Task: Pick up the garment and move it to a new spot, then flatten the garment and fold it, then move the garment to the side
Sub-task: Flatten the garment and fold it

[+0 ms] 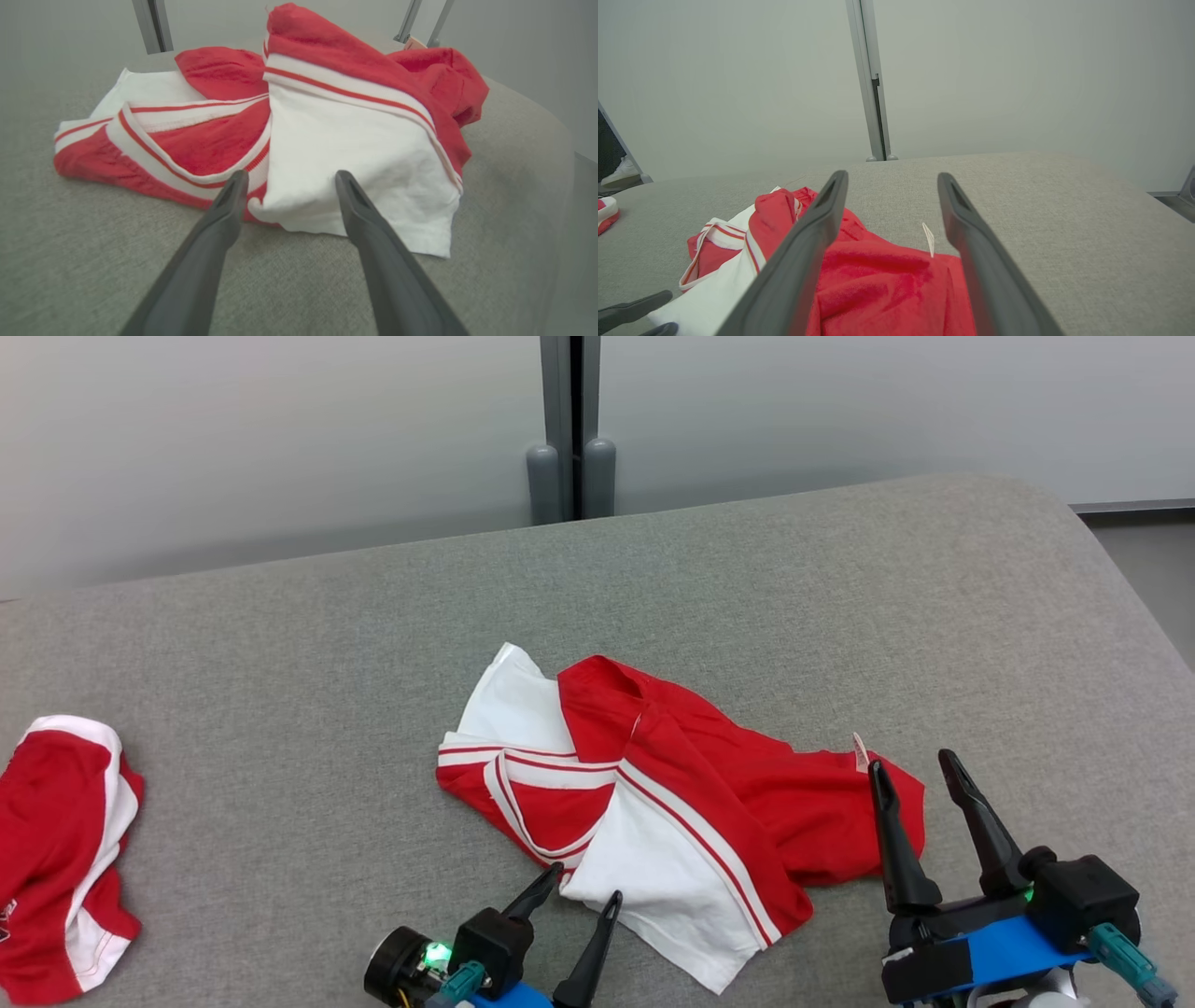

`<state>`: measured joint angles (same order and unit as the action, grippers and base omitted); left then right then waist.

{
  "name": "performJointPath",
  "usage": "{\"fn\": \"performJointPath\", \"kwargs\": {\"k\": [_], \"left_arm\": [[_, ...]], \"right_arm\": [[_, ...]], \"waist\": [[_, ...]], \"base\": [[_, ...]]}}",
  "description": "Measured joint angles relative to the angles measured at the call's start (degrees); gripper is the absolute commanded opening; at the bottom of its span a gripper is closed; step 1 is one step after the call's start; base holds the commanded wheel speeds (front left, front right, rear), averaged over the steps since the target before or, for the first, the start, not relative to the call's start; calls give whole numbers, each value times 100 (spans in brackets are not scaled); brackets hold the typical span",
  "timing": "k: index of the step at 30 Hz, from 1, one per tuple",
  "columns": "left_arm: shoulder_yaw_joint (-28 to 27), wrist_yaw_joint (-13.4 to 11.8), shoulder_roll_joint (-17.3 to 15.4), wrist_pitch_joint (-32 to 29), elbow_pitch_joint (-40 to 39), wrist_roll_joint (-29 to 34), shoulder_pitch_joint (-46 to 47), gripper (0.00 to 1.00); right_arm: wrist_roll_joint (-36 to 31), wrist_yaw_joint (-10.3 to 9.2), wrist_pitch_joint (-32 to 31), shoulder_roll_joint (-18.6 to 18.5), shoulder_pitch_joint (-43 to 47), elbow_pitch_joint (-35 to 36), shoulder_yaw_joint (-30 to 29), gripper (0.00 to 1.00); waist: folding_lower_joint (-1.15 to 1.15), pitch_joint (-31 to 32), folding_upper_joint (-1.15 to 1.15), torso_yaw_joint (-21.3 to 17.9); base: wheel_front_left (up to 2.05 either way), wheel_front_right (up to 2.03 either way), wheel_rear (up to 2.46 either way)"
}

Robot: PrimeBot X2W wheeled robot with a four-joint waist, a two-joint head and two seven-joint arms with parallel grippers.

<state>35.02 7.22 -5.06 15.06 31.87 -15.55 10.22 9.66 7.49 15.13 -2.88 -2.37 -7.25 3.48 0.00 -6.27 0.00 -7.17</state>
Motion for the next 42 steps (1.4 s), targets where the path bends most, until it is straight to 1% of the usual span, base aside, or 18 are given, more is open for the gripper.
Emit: {"fn": "performJointPath", "kwargs": {"k": [7, 11, 14, 17, 18, 19, 20, 22, 25, 31, 42], "left_arm": [[313, 0, -58, 0, 466, -274, 295, 100], [606, 0, -45, 1, 641, -426, 427, 100], [832, 0, -21, 1, 668, -526, 519, 100], [917, 0, -13, 0, 645, -644, 605, 100], [949, 0, -12, 0, 647, -681, 620, 61], [979, 0, -12, 1, 657, -717, 632, 13], [1007, 0, -13, 1, 668, -738, 644, 0], [1015, 8, -14, 0, 670, -801, 686, 0], [782, 22, -31, 0, 504, -853, 783, 0], [-83, -34, -163, 1, -80, -744, 678, 0], [-1460, -293, -414, 1, -1035, -531, -311, 0]], "right_arm": [[8, 0, 0, 0, -68, -16, 2, 100], [10, -1, 0, 0, -69, -34, -3, 100], [19, -1, 0, 1, -71, -40, 2, 100], [38, 0, 0, 0, -71, -37, -7, 100], [49, 0, 0, 0, -71, -35, -12, 100], [51, -1, 0, 0, -70, -35, -19, 100], [52, -1, 0, 0, -69, -35, -24, 100], [59, -1, 0, 0, -66, -35, -40, 100], [82, 0, 1, 0, -59, -35, -90, 100], [109, -1, 0, 0, -9, -64, -116, 100], [135, -1, 0, 1, 97, -177, -126, 100]], "waist": [[0, -69, 0, -164], [0, -84, 0, -244], [0, -86, 0, -297], [0, -85, 0, -330], [0, -86, 0, -333], [0, -86, 0, -334], [0, -87, 0, -330], [0, -83, 0, -307], [-1, -60, 0, -206], [0, 31, 0, 108], [-1, 207, 0, 715]], "base": [[0, 0, 0], [0, 0, 0], [0, 0, 0], [0, 0, 0], [0, 0, 0], [0, 0, 0], [0, 0, 0], [0, 0, 0], [0, 0, 0], [0, 0, 0], [0, 0, 0]]}}
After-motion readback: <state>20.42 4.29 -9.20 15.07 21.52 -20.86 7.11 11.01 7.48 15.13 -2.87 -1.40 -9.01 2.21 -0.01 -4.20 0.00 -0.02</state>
